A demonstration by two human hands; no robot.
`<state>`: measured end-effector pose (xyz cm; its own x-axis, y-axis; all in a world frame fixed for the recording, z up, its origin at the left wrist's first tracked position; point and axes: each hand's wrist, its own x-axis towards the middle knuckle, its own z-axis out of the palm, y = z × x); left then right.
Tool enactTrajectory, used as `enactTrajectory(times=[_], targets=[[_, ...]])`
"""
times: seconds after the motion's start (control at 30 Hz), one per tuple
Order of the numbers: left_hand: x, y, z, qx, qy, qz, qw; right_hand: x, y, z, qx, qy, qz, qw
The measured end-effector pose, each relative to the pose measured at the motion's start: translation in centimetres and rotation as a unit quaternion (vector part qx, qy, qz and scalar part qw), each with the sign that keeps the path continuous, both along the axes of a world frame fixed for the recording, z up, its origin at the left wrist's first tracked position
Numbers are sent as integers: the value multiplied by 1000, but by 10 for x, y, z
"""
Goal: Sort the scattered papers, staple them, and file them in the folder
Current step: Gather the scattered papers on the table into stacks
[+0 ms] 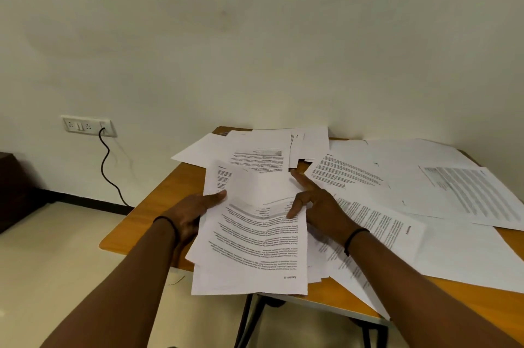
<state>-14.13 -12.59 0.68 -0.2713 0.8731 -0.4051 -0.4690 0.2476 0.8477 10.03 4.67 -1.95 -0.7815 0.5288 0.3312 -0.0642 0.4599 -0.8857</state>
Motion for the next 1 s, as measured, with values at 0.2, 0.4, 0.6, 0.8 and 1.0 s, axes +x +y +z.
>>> enactTrajectory(times=[0.2, 0.4, 0.6, 0.8, 1.0], targets=[[-3, 2, -2, -24, 15, 56, 998, -7, 5, 3, 224, -31, -154, 962], [0, 2, -5, 18, 20, 95, 995, 10, 4, 26, 536, -66, -340, 770], [1, 1, -11, 19, 23, 128, 991, -7, -24, 42, 522, -173, -375, 746], [7, 1, -15, 87, -3, 136, 987, -56, -87, 40, 476, -234, -241, 813], [24, -3, -7, 93, 79, 119, 985, -97, -118, 34, 258, -258, -68, 929]])
